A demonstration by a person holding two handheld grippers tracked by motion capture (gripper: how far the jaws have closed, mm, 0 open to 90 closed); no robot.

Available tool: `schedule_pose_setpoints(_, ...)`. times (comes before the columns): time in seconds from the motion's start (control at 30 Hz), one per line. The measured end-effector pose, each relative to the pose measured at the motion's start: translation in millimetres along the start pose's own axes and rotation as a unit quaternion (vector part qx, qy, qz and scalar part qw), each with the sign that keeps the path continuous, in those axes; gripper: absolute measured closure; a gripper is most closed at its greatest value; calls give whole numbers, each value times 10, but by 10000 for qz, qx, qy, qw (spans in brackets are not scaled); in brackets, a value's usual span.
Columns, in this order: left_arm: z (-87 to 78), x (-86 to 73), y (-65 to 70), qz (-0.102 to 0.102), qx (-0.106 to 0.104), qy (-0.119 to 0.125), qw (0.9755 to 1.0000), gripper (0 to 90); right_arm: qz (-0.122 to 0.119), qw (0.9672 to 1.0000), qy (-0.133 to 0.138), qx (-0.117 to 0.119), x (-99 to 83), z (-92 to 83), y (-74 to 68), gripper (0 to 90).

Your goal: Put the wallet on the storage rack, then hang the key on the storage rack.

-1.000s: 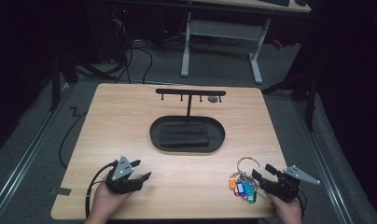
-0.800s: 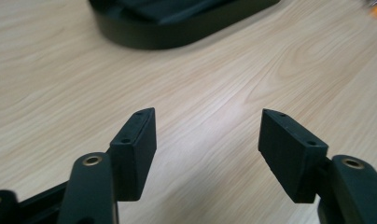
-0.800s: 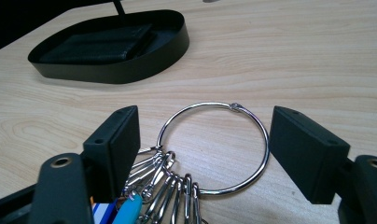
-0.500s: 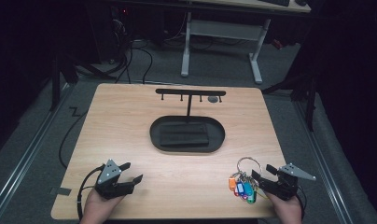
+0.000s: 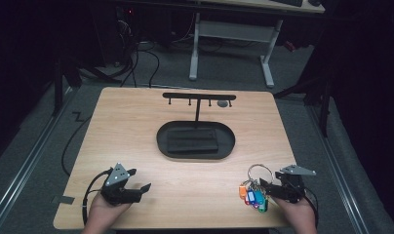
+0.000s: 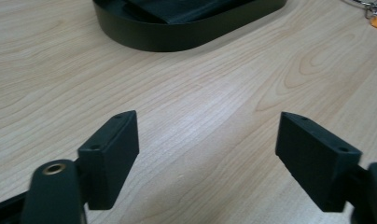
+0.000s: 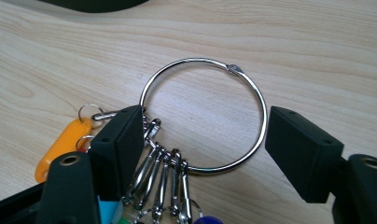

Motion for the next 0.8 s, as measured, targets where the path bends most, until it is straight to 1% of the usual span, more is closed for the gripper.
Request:
schedule_pose_setpoints(0.03, -5, 13, 21, -17, -115, 7, 9999, 198, -19, 10000, -54, -20, 12, -8, 4, 291)
schedule_pose_setpoints(0.07, -16, 35, 37, -33, -171, 44, 9998, 170, -72, 9999, -115, -43, 31, -16, 13, 294)
schedule_pose_setpoints(0.1, -22, 45, 41, -17, -178, 74, 9998, 167, -116, 9997, -224, -70, 48, -21, 20, 296)
schedule_pose_setpoints(0.17, -32, 58, 44, 3, -168, 112, 9998, 175, -159, 9992, -351, -99, 72, -18, 35, 300)
schedule_pose_setpoints(0.2, -38, 63, 40, -7, -174, 169, 9997, 190, -185, 9989, -426, -109, 83, -12, 40, 302)
schedule_pose_setpoints(0.23, -42, 62, 38, 13, -186, 177, 9997, 203, -221, 9984, -502, -121, 92, -5, 48, 302)
schedule_pose_setpoints(0.3, -47, 52, 19, 119, -100, 165, 9997, 207, -285, 9973, -654, -174, 111, 9, 59, 308)
schedule_pose_setpoints(0.33, -44, 48, 9, 113, -79, 173, 9998, 208, -306, 9969, -702, -171, 116, 17, 61, 308)
schedule_pose_setpoints(0.4, -36, 42, -7, 96, -61, 188, 9998, 207, -401, 9948, -912, -202, 116, 35, 60, 310)
schedule_pose_setpoints(0.5, -22, 45, -6, 93, -59, 189, 9998, 208, -605, 9918, -1097, -264, 130, 51, 62, 308)
schedule_pose_setpoints(0.67, -3, 54, 15, 201, -60, 180, 9996, 209, -640, 9889, -1327, -192, 158, 57, 53, 314)
schedule_pose_setpoints(0.73, 14, 34, 19, 249, -67, 112, 9996, 209, -676, 9870, -1445, -182, 162, 69, 70, 321)
schedule_pose_setpoints(0.8, 23, 19, 29, 262, -92, 68, 9996, 208, -731, 9844, -1589, -191, 156, 84, 93, 328)
Point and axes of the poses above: each handheld gripper's, and its own axes: z roughly forward along the jaws, x roughly out of its top, y roughly to its right, the point moved 10 cm from there along z, roughly forward along the jaws, and after that the axes turned 1 degree about x, right-handed, at the moved point
